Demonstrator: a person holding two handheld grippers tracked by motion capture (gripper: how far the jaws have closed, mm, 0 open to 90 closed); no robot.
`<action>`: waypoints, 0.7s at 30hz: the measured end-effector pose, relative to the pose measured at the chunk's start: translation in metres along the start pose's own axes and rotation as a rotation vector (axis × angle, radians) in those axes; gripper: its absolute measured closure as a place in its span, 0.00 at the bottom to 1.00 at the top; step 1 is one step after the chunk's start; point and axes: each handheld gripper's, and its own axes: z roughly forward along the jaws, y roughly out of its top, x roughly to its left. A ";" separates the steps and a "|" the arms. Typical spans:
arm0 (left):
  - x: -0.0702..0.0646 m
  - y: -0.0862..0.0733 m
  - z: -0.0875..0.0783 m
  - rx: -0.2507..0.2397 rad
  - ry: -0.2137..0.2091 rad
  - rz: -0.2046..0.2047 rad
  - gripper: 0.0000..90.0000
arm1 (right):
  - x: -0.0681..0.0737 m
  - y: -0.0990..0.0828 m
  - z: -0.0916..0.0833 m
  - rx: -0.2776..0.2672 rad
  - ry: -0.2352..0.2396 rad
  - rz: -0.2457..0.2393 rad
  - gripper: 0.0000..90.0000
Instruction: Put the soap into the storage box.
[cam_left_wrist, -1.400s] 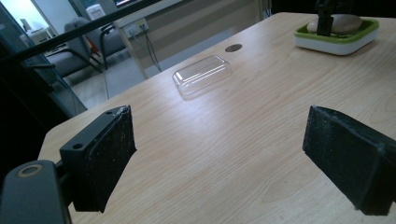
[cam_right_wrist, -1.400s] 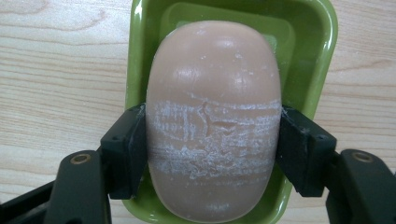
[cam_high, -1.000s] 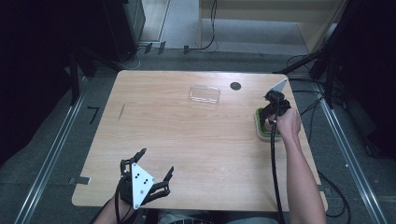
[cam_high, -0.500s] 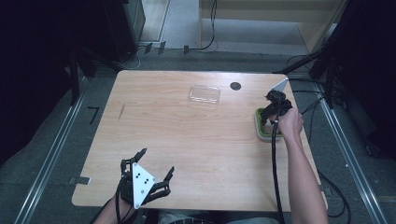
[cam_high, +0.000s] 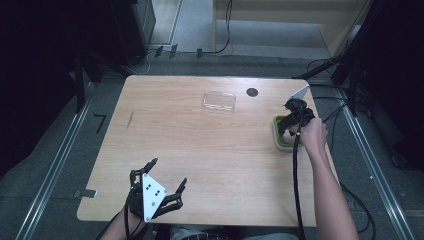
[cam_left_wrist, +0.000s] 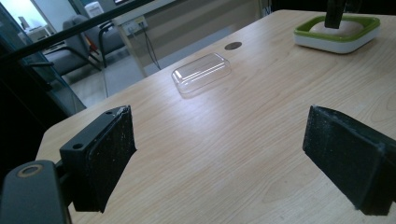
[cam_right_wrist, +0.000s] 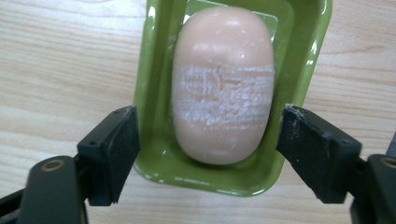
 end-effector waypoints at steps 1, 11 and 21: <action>0.000 0.000 0.000 0.001 -0.001 0.001 0.11 | 0.001 -0.002 -0.001 -0.005 -0.005 -0.006 0.21; -0.001 0.000 -0.002 -0.008 -0.005 0.005 0.11 | 0.006 -0.019 -0.008 -0.016 0.004 -0.046 0.16; -0.001 0.001 -0.002 -0.008 -0.007 0.009 0.11 | 0.016 -0.047 -0.027 -0.035 0.027 -0.113 0.13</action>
